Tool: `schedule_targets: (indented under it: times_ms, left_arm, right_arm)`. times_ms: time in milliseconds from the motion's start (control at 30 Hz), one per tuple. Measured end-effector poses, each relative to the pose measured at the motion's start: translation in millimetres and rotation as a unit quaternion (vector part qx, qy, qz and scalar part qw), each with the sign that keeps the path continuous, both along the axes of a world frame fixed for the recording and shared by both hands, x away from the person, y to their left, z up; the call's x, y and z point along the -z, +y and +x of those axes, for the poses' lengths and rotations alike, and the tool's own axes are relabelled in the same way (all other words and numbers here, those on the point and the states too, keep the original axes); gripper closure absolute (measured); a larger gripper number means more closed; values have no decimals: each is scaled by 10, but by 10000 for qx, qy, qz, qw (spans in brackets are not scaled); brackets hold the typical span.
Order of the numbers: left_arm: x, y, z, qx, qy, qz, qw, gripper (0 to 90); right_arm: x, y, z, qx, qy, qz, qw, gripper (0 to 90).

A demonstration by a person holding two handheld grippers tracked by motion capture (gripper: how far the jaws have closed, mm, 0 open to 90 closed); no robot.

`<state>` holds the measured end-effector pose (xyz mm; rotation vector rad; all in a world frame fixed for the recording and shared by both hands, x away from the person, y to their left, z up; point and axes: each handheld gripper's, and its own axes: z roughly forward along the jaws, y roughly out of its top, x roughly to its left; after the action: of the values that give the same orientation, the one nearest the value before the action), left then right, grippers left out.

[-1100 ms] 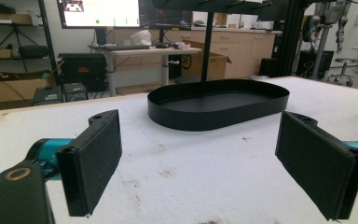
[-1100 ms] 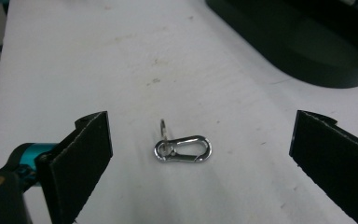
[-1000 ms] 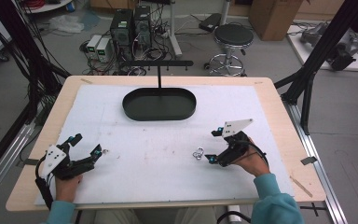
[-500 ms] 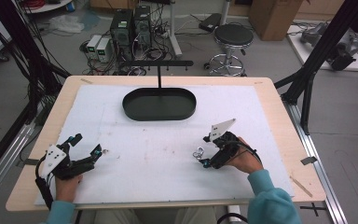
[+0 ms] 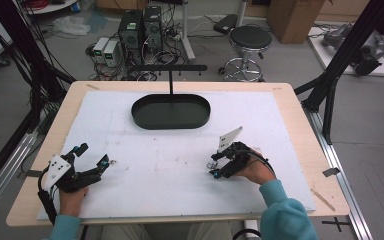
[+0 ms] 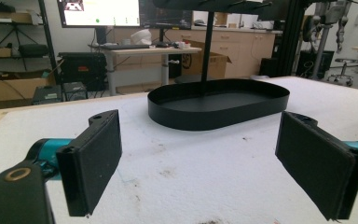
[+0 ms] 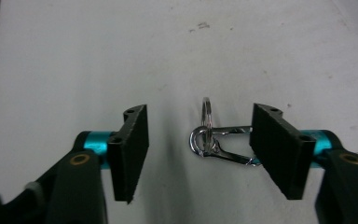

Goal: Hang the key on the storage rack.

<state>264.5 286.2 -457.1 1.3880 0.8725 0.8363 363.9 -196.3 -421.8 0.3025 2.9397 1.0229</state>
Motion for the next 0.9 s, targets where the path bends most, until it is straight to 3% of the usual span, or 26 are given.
schedule_targets:
  times_ms: [500,900]
  left_arm:
    - [-1,4,1,4,7,-6,10000,149]
    - [0,5,1,-12,12,-8,10000,149]
  right_arm:
    - [-10,4,23,-126,-72,-150,9998,721]
    - [-18,-5,19,-119,-127,-184,9997,791]
